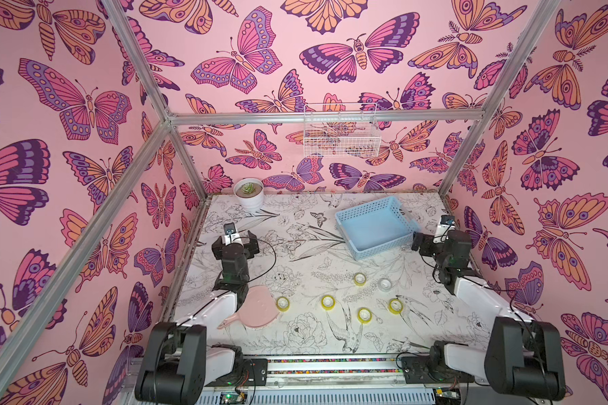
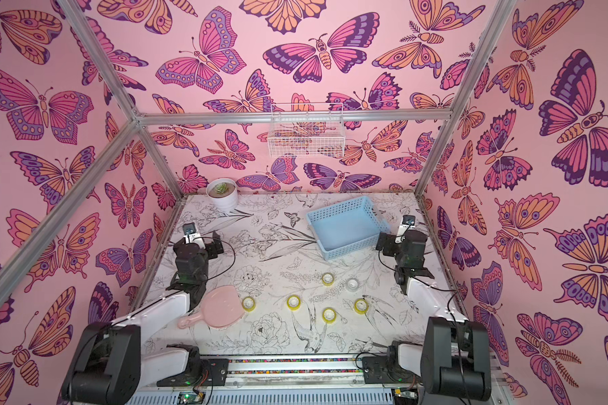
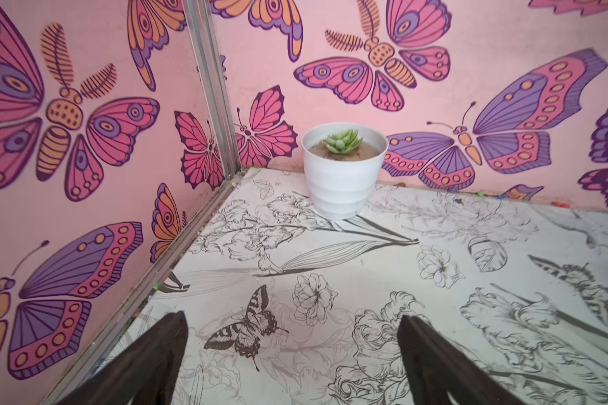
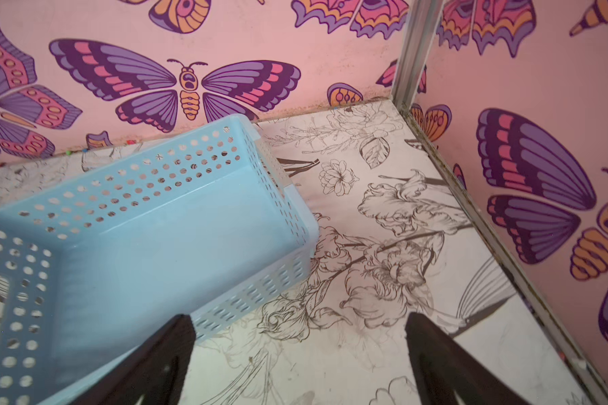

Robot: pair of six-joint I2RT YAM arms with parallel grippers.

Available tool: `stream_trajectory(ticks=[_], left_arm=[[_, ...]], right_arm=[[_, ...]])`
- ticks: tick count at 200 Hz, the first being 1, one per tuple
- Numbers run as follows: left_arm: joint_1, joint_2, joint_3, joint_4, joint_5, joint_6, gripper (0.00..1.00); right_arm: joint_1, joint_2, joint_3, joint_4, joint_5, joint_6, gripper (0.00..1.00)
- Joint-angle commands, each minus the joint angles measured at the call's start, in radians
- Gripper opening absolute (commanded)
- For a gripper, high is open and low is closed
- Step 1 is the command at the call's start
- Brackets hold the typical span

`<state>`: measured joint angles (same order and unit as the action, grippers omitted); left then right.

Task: Put the transparent tape into the storage box
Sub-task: Move the storage box to the center of the board.

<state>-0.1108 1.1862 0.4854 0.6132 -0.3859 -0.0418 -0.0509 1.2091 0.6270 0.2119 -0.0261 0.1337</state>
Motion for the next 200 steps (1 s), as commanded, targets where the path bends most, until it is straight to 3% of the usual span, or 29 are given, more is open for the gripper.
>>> stream_trajectory(ticks=[1,41,55,84,111,133,200], left_arm=[[-0.004,-0.064,0.107,-0.252,0.044,-0.035,1.00],[-0.047,-0.057,0.322,-0.520,0.168,-0.098,1.00],[-0.070,-0.031,0.398,-0.585,0.173,-0.127,1.00],[-0.125,0.035,0.549,-0.705,0.204,-0.168,1.00],[-0.177,0.131,0.635,-0.747,0.256,-0.243,1.00],[-0.226,0.187,0.677,-0.767,0.284,-0.303,1.00],[-0.335,0.304,0.705,-0.774,0.348,-0.439,1.00]], right_arm=[[-0.007,-0.044,0.088,-0.324,0.057,0.210,0.99],[-0.007,0.078,0.420,-0.779,0.209,0.338,0.99],[-0.019,0.095,0.439,-0.754,0.093,0.311,0.99],[-0.029,0.060,0.365,-0.550,0.002,0.320,0.99],[-0.029,0.260,0.577,-0.741,0.002,0.222,0.99],[-0.030,0.425,0.689,-0.783,0.010,0.152,0.98],[-0.030,0.649,0.818,-0.758,-0.077,0.029,0.96]])
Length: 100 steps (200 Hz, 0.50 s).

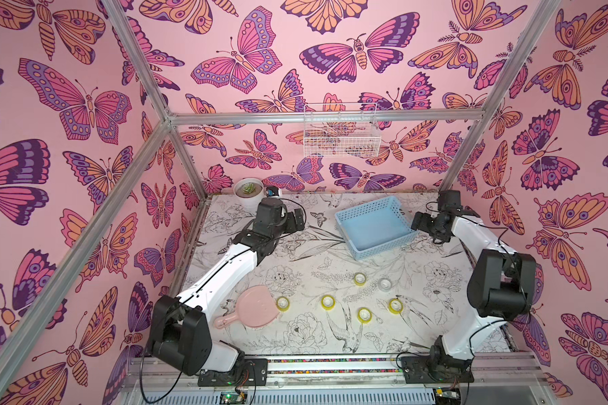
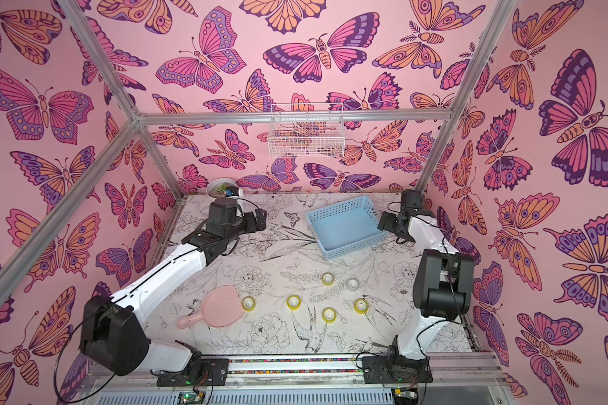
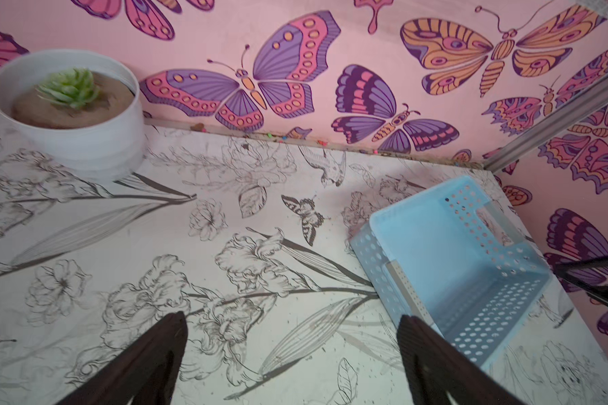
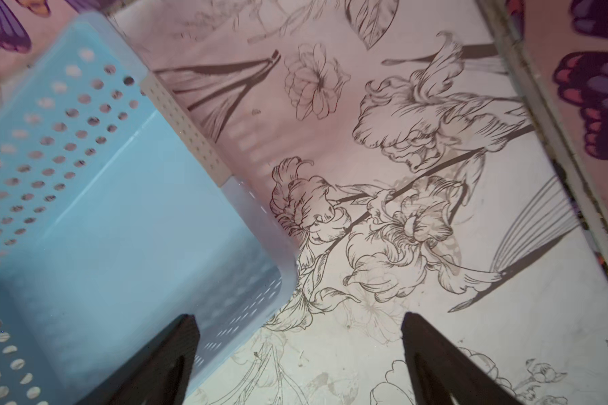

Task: Put the transparent tape into the storage box
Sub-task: Move the storage box to the center of the board.

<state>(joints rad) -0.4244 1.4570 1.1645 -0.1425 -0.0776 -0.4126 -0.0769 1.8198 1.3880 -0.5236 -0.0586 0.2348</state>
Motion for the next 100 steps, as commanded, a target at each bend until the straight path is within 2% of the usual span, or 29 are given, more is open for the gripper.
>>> stream_trajectory(ticks=[1,28,43,70,100], left_arm=[[-0.023,0.034,0.026,-0.019,0.040,-0.070,1.00],[-0.039,0.072,0.038,-0.017,0.054,-0.086,1.00],[-0.042,0.090,0.047,-0.015,0.061,-0.090,1.00],[-0.049,0.121,0.065,-0.014,0.064,-0.101,1.00],[-0.058,0.155,0.077,-0.008,0.074,-0.128,1.00]], right_arm=[[-0.004,0.040,0.057,-0.022,-0.045,-0.073,0.96],[-0.004,0.097,0.094,-0.017,-0.060,-0.109,0.94],[-0.004,0.121,0.106,-0.008,-0.069,-0.121,0.90],[-0.004,0.158,0.120,0.004,-0.098,-0.134,0.73],[0.010,0.175,0.120,0.010,-0.098,-0.137,0.62]])
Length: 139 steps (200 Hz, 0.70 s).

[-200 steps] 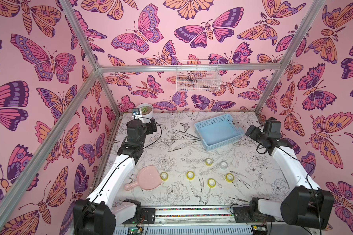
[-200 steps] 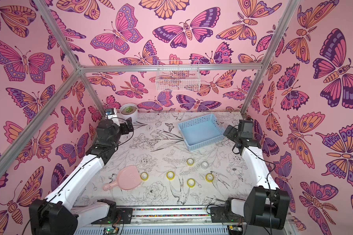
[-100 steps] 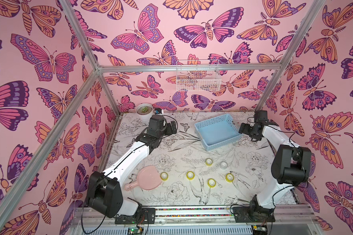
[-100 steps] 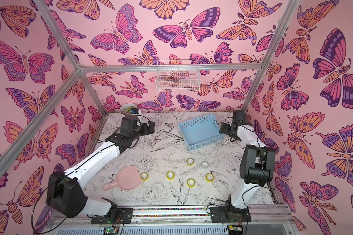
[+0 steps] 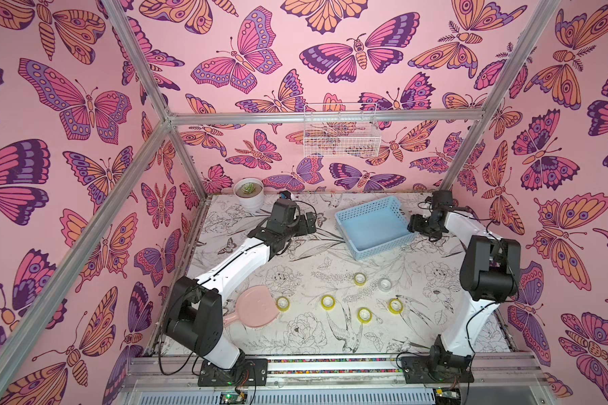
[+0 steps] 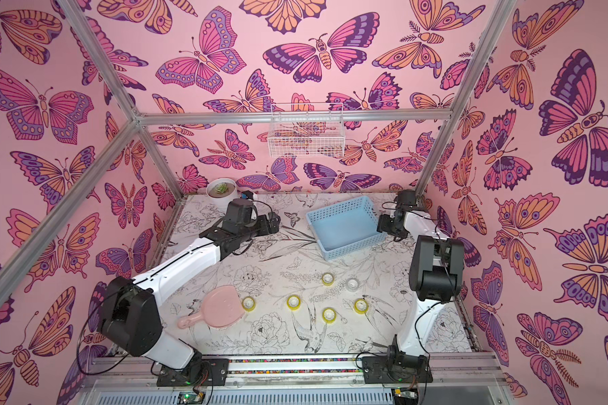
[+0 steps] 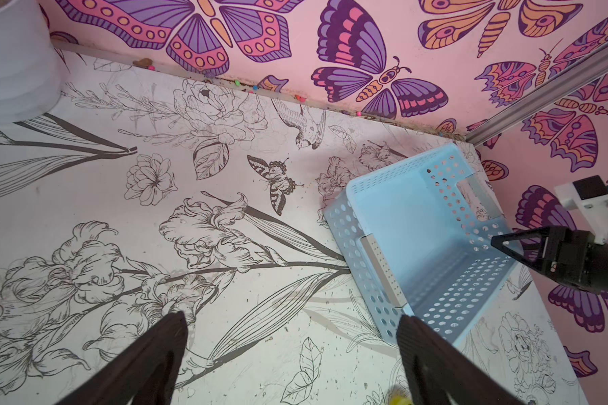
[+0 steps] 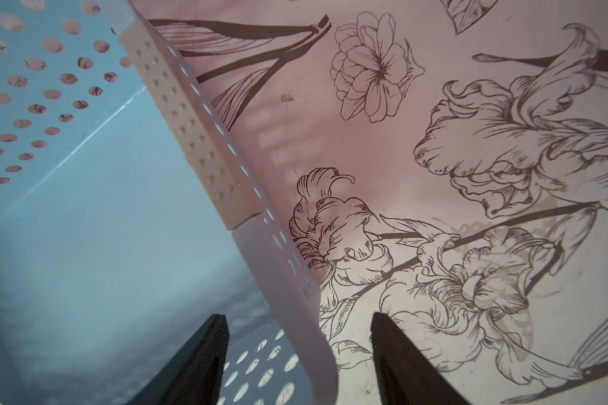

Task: Put the transparent tape into the storage box
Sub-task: Move the storage box to the center of the board.

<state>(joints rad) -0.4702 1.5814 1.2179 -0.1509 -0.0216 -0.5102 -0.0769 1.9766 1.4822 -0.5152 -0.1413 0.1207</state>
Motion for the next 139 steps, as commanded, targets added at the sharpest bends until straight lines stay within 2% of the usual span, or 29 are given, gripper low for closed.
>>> stream_trajectory(ticks=[1,20,64,89,99,139], left_arm=[[-0.013,0.031,0.024,0.000,0.018,-0.031,1.00],[-0.021,0.049,0.028,0.004,0.021,-0.036,1.00],[-0.040,0.091,0.043,0.022,0.022,-0.048,1.00],[-0.051,0.106,0.053,0.027,0.021,-0.051,1.00],[-0.055,0.109,0.054,0.030,0.023,-0.056,1.00],[-0.076,0.120,0.052,0.040,0.029,-0.054,1.00]], right_arm=[[0.011,0.018,0.024,0.002,-0.015,-0.023,0.61],[0.024,0.004,0.006,-0.002,-0.015,-0.019,0.50],[0.086,-0.044,-0.046,-0.029,0.003,0.004,0.08],[0.133,-0.077,-0.074,-0.060,0.027,0.060,0.06],[0.151,-0.087,-0.078,-0.075,0.037,0.096,0.00],[0.246,-0.079,-0.022,-0.183,0.064,0.261,0.00]])
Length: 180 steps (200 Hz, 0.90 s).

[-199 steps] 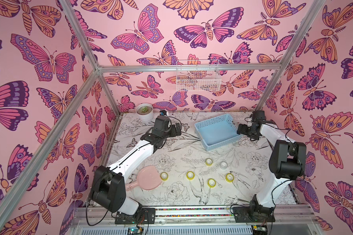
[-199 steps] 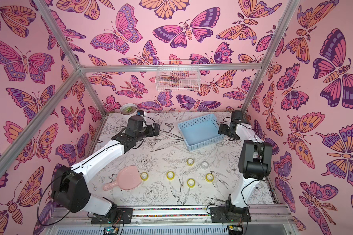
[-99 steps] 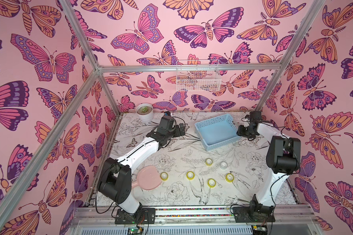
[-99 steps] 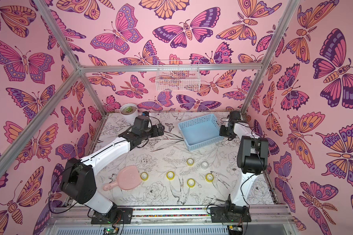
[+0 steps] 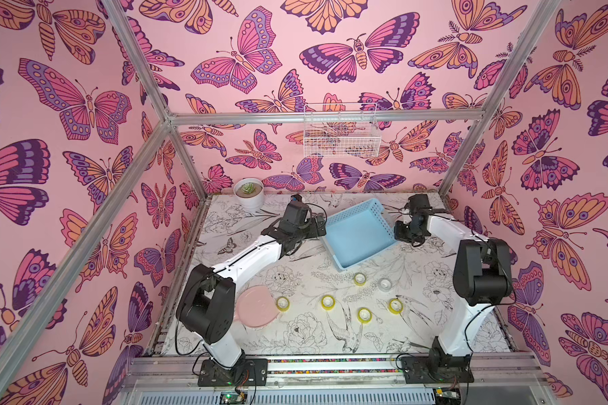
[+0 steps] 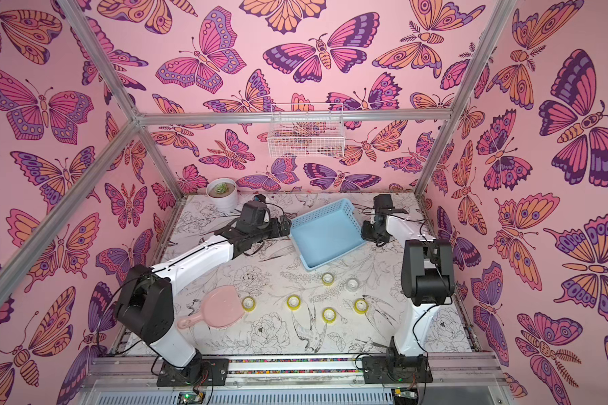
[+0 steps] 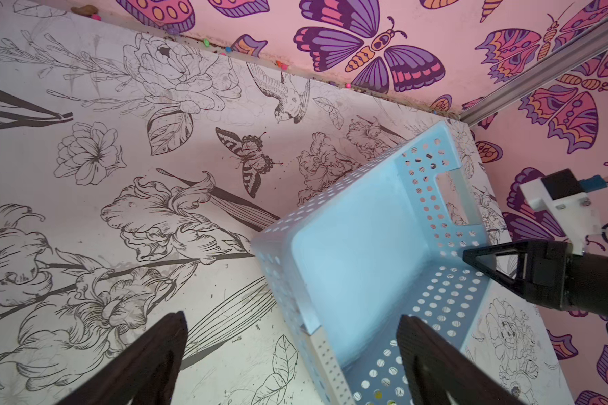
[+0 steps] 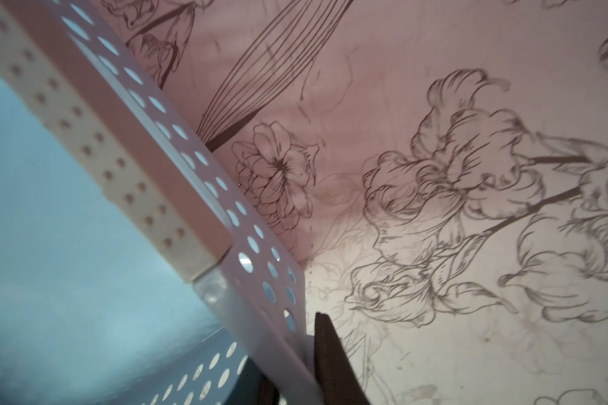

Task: Put the transparent tape into the storage box
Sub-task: Move the storage box to the center of the board.

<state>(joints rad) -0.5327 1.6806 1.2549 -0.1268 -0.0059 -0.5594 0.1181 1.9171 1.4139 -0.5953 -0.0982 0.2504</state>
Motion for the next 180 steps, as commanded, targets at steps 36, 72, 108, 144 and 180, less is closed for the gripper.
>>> stream_trajectory(ticks=[36,72,108,144,180], left_arm=[[-0.019,-0.004,-0.017,0.016,0.008,0.000,1.00],[-0.017,-0.063,-0.078,0.020,0.007,0.006,1.00],[-0.018,-0.118,-0.134,0.024,0.012,0.009,1.00],[-0.018,-0.170,-0.166,0.032,0.006,0.026,1.00],[-0.018,-0.222,-0.176,0.029,-0.040,0.058,1.00]], right_arm=[[0.151,-0.019,0.085,-0.195,0.073,0.284,0.00],[0.255,-0.023,0.094,-0.236,0.146,0.435,0.00],[0.311,-0.015,0.102,-0.251,0.223,0.525,0.00],[0.350,-0.002,0.118,-0.263,0.249,0.548,0.00],[0.375,-0.022,0.116,-0.256,0.250,0.537,0.10]])
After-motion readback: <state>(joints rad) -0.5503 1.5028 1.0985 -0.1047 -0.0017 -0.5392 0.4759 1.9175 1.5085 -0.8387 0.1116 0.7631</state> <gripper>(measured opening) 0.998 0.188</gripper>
